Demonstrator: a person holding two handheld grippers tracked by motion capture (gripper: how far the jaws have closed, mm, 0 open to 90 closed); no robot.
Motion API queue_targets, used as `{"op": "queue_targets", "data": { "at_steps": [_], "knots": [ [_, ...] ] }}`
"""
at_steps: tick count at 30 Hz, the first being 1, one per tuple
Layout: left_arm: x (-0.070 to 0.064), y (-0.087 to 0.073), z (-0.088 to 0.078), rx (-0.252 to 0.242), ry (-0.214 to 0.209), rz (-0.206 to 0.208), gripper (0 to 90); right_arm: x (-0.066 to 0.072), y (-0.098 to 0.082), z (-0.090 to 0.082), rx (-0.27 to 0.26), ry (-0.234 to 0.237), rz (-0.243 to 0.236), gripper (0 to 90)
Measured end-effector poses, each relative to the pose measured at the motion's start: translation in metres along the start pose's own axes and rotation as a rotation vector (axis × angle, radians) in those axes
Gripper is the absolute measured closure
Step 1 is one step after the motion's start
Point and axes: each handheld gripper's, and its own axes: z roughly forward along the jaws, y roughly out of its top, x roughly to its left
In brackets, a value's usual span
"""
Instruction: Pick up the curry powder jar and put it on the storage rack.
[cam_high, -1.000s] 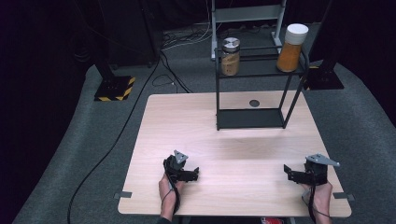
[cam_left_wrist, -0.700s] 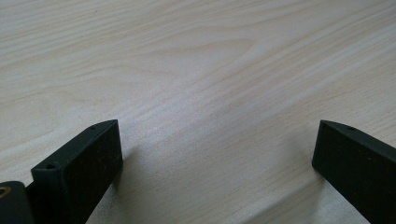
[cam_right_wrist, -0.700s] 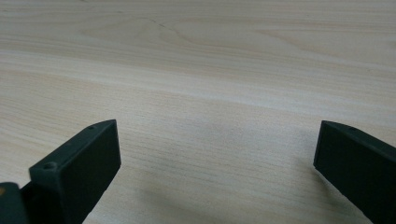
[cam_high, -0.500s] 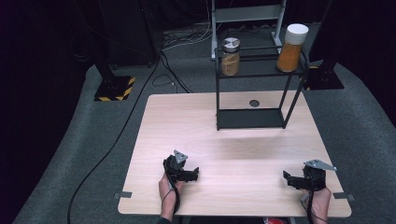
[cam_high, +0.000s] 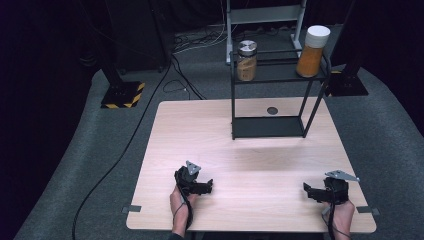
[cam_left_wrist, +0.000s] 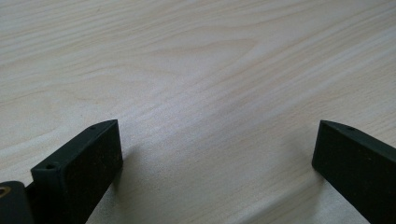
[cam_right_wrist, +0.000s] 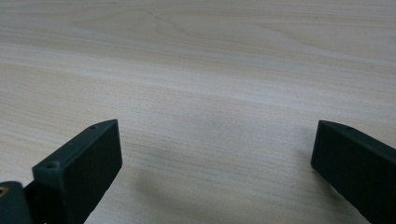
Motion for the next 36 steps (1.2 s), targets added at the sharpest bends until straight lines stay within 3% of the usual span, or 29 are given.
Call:
{"op": "queue_targets", "data": {
  "at_steps": [36],
  "knots": [
    [-0.0001,0.0,-0.0001,0.0,-0.002,0.006,0.9,-0.0008,-0.0055,-0.0026,-0.029,-0.001,0.007,1.1]
  ]
}}
